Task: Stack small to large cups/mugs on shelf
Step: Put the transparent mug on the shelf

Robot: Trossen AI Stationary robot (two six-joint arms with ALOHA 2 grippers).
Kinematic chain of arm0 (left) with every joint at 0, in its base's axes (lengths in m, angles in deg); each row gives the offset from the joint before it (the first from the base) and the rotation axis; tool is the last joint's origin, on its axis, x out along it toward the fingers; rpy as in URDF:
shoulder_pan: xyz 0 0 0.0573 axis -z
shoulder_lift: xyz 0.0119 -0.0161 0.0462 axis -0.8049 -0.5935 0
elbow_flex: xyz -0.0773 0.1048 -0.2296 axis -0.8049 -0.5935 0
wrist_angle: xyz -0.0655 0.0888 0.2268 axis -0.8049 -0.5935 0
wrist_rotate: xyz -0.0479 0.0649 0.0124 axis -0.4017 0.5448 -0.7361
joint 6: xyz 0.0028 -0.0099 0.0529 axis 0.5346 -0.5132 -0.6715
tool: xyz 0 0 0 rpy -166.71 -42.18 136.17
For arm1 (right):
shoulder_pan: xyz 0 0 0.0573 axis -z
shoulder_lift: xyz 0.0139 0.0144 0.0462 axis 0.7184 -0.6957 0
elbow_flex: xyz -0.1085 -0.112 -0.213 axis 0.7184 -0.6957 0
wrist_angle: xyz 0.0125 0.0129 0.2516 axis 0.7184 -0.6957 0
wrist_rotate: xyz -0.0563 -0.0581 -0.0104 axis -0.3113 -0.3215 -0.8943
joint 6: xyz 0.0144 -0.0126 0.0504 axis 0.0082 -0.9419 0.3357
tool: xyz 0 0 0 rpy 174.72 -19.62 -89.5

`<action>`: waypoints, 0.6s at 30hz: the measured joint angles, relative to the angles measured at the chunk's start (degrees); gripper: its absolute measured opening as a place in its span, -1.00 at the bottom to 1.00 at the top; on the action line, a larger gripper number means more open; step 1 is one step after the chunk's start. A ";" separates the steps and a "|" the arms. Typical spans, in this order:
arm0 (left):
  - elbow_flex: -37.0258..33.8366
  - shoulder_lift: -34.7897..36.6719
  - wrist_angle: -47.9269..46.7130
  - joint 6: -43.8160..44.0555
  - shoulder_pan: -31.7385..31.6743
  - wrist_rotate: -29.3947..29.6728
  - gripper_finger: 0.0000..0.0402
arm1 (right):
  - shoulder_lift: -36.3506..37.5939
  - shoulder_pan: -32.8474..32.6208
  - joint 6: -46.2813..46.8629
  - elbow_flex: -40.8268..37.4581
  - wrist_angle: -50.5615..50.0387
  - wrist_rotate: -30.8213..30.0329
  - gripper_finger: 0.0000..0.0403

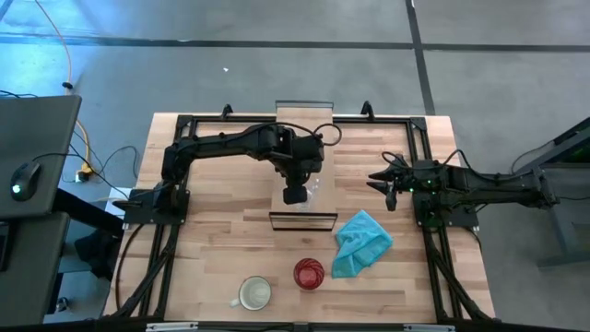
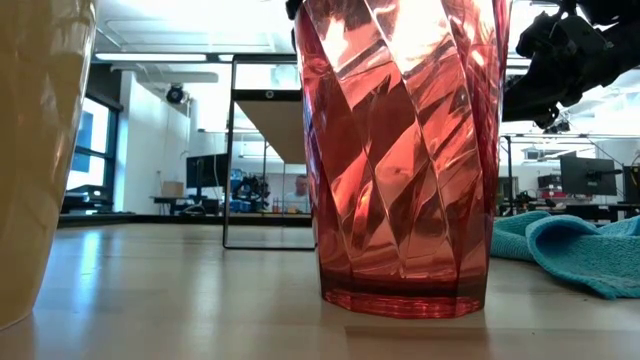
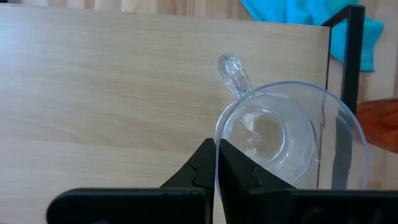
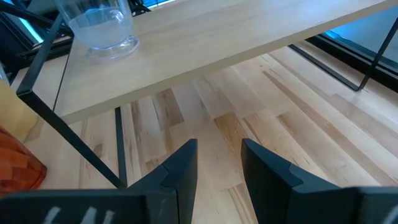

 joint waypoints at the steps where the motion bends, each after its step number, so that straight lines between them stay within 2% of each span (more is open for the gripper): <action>1: 0.00 0.00 -0.01 0.02 0.00 0.02 -1.00 | -0.01 0.00 0.00 0.00 0.00 0.00 -0.42; 18: 0.15 0.09 -2.69 0.68 0.02 0.15 -1.00 | 0.01 -0.01 -0.02 0.00 -0.02 -0.02 -0.42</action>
